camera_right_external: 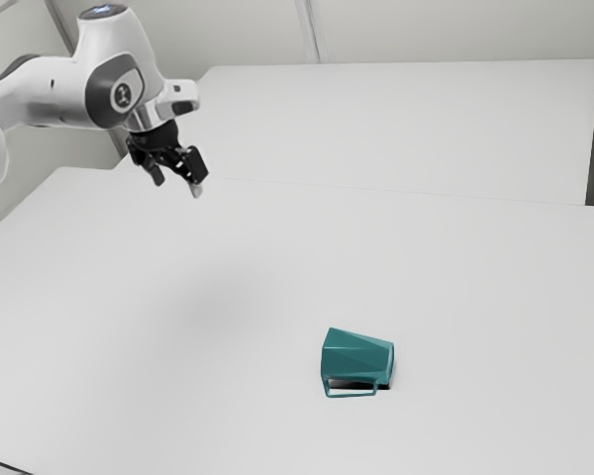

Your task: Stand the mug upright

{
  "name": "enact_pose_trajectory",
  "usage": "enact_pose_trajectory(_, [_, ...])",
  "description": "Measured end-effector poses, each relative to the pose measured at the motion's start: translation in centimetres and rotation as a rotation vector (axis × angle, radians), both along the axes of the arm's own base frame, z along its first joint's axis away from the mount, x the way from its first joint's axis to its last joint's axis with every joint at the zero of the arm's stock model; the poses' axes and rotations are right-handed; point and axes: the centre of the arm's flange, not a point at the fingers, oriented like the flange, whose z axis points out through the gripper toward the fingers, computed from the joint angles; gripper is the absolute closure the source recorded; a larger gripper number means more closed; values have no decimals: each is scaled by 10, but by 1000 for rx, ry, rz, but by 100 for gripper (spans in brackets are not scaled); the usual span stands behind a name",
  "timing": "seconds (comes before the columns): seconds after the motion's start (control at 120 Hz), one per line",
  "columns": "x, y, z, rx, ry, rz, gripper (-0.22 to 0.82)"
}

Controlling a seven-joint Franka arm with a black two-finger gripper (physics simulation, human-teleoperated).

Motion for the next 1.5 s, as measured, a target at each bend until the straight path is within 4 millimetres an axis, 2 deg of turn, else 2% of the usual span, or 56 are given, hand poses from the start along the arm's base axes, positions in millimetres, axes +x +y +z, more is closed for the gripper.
enact_pose_trajectory(0.067, [-29, 1, 1, -28, -9, 10, 0])
enact_pose_trajectory(0.158, [-80, -4, 16, -81, -59, 14, 0])
enact_pose_trajectory(0.2, [-95, -5, 12, -122, -64, 30, 0])
enact_pose_trajectory(0.3, [-117, -13, -12, -237, -44, 75, 0])
enact_pose_trajectory(0.367, [-125, -29, -27, -295, -34, 78, 0])
enact_pose_trajectory(0.417, [-131, -47, -45, -337, -22, 76, 0])
enact_pose_trajectory(0.492, [-140, -61, -78, -407, -5, 104, 0])
enact_pose_trajectory(0.575, [-145, -67, -102, -458, -12, 157, 0])
enact_pose_trajectory(0.767, [-142, -89, -131, -520, -31, 238, 0])
enact_pose_trajectory(0.883, [-137, -100, -156, -549, -14, 296, 0])
enact_pose_trajectory(1.042, [-143, -112, -182, -621, 5, 382, 0])
enact_pose_trajectory(1.25, [-147, -127, -205, -718, 14, 460, 0])
enact_pose_trajectory(1.4, [-150, -143, -213, -775, 8, 450, 0])
enact_pose_trajectory(1.5, [-152, -146, -218, -784, -6, 405, 0])
